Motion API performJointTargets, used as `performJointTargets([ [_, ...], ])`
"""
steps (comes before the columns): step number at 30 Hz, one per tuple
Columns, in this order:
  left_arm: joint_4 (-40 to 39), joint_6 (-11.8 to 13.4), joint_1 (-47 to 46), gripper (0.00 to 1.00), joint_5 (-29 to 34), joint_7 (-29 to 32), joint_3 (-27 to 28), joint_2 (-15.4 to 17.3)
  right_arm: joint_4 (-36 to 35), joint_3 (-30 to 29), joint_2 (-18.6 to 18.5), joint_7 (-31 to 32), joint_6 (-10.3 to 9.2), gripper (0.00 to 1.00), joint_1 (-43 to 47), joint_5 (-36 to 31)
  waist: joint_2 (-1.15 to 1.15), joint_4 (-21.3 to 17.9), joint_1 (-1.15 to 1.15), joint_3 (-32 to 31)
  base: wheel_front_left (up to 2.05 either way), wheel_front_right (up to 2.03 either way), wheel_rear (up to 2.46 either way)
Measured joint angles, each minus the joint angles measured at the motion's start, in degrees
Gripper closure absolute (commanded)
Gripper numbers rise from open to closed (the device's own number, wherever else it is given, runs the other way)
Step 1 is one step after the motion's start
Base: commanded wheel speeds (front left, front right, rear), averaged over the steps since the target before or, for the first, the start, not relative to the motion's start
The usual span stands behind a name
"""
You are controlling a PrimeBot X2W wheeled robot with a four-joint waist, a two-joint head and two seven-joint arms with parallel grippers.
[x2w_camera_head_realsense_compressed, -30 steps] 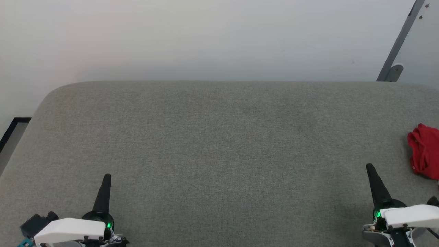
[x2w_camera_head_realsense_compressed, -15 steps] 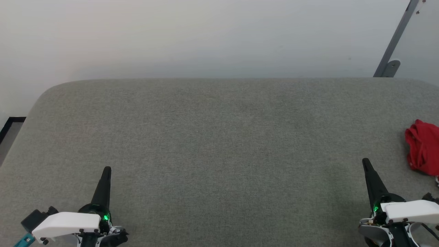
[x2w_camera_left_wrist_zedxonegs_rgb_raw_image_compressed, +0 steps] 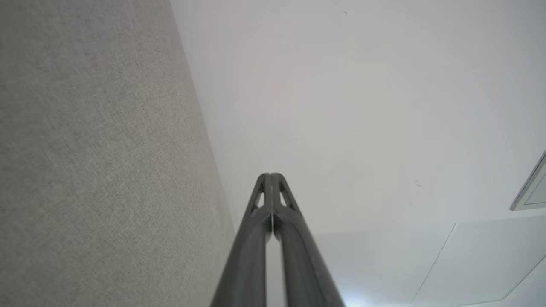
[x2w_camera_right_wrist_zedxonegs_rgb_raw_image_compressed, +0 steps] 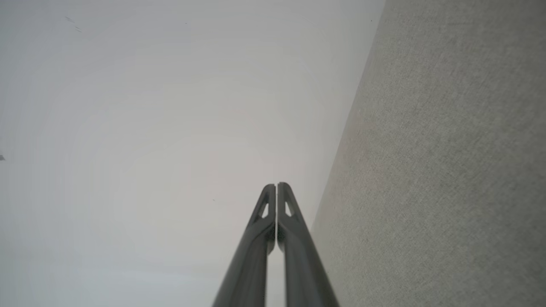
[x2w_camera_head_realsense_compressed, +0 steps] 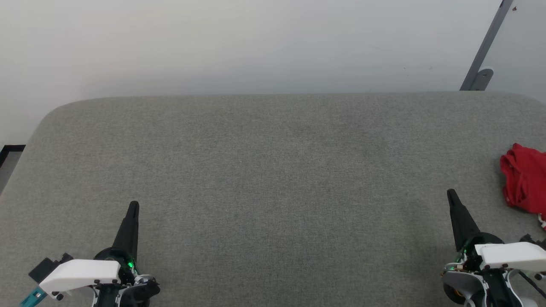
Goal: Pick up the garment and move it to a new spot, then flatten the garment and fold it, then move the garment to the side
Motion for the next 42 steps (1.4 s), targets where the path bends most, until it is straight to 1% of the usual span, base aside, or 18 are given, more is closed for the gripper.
performJointTargets([
  [13, 0.4, 0.0, -1.3, 1.00, -4.3, 1.3, 0.4, -0.4, 0.7, 0.2, 0.5, 0.9, 0.00, 1.00, -1.3, 4.3, 0.00, -0.8, 0.00, 0.6, 0.00, 0.00, 0.00],
  [42, 0.4, 0.0, -1.4, 1.00, -4.3, 1.4, 0.6, -0.5, 0.7, 0.3, 0.5, 0.9, 0.00, 1.00, -1.5, 4.4, 0.00, -0.8, 0.00, 0.6, 0.00, 0.00, 0.00],
])
